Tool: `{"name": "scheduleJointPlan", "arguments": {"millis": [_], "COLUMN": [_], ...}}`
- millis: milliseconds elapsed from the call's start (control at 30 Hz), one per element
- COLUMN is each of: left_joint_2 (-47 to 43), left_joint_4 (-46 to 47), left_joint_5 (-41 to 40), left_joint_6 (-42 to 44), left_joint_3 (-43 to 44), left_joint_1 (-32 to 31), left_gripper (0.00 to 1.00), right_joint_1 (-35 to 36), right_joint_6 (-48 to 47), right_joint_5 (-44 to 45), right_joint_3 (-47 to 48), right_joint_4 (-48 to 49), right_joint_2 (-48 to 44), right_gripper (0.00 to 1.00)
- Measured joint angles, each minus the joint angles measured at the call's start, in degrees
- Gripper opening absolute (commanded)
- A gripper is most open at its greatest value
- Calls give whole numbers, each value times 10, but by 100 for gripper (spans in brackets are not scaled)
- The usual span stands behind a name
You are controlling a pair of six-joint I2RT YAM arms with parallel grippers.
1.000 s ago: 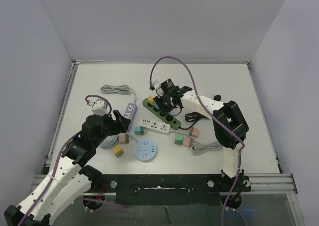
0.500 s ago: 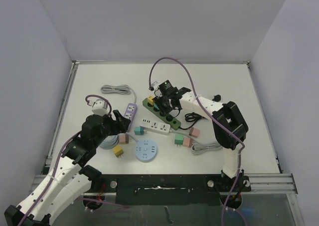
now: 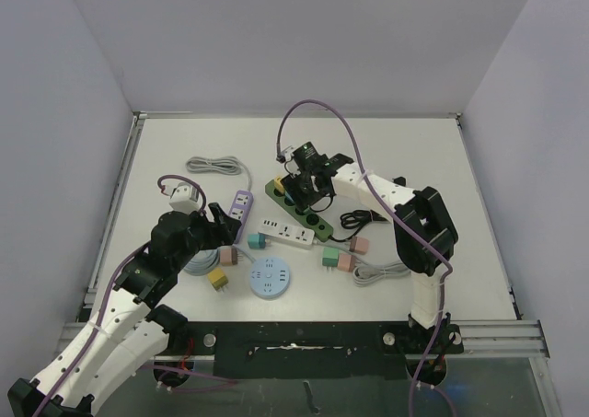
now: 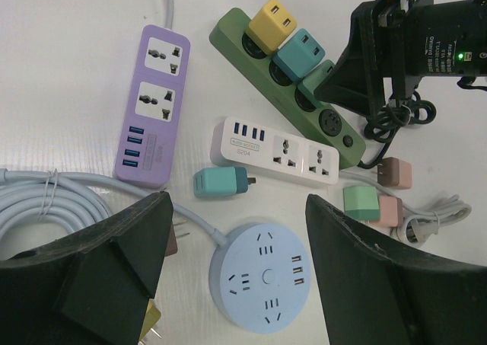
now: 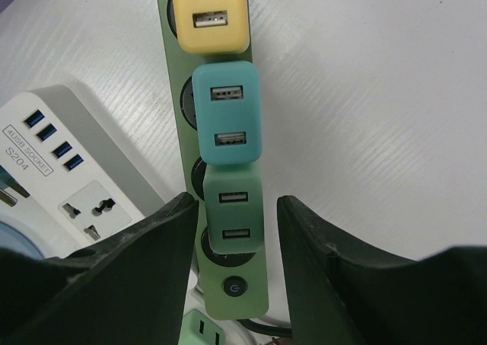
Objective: Insert the plug
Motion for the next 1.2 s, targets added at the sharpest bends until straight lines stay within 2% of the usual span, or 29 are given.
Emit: {"name": "scheduleJointPlan", "arguments": {"millis": [100, 200, 533, 867, 1200], "left_joint_2": [0, -1, -6, -6, -6], "left_joint_4": [0, 0, 0, -1, -1], "left_joint_5": [0, 0, 0, 0, 0], "left_joint_6": [0, 0, 0, 0, 0], "left_joint_3": [0, 0, 0, 0, 0], "left_joint_1": [0, 0, 0, 0, 0], "left_gripper": [70, 70, 70, 70, 70], "right_joint_1": [0, -3, -21, -46, -35], "right_joint_6": [4, 9, 13, 7, 8], "right_joint_5": [0, 0, -31, -100, -78], "right_joint_3": [0, 0, 0, -7, -1], "right_joint_4": [-9, -17, -22, -4, -2], "right_joint_2": [0, 0, 2, 19, 27], "right_gripper": [44, 38, 0, 0, 0]}}
